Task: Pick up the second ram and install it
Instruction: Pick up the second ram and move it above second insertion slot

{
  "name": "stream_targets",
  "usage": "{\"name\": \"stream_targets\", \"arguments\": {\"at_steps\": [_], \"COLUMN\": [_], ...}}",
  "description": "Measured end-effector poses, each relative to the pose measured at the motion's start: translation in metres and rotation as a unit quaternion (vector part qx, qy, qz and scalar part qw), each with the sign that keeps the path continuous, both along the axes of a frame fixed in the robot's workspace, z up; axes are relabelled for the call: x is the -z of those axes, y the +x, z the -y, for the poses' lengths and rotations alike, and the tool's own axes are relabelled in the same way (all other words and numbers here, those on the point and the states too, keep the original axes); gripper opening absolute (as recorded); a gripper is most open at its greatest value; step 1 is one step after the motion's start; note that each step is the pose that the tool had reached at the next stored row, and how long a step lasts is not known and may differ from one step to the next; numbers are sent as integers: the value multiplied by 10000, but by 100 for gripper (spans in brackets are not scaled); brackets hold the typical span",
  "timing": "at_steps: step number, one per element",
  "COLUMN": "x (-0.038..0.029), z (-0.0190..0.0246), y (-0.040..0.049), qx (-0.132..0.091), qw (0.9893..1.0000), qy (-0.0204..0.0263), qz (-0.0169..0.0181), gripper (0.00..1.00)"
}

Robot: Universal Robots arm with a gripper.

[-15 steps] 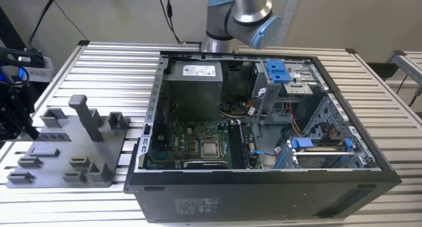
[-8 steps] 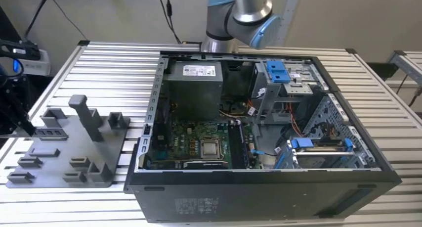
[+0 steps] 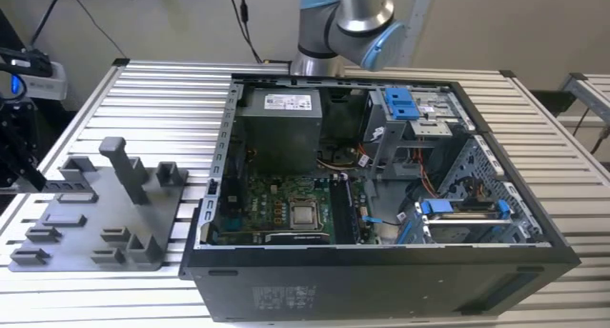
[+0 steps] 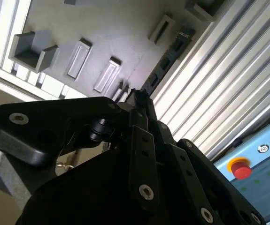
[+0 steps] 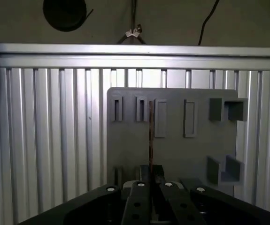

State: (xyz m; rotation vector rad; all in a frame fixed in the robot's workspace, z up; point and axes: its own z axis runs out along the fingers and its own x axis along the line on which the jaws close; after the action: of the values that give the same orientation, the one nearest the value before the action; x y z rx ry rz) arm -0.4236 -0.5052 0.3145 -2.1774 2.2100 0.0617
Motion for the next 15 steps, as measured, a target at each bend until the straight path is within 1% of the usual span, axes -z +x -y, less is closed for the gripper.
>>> {"name": "stream_targets", "arguments": {"at_steps": [15], "x": [-254], "z": [0], "y": [0], "qx": [0], "qw": [10000], "qy": [0], "qz": [0], "gripper": [14]}}
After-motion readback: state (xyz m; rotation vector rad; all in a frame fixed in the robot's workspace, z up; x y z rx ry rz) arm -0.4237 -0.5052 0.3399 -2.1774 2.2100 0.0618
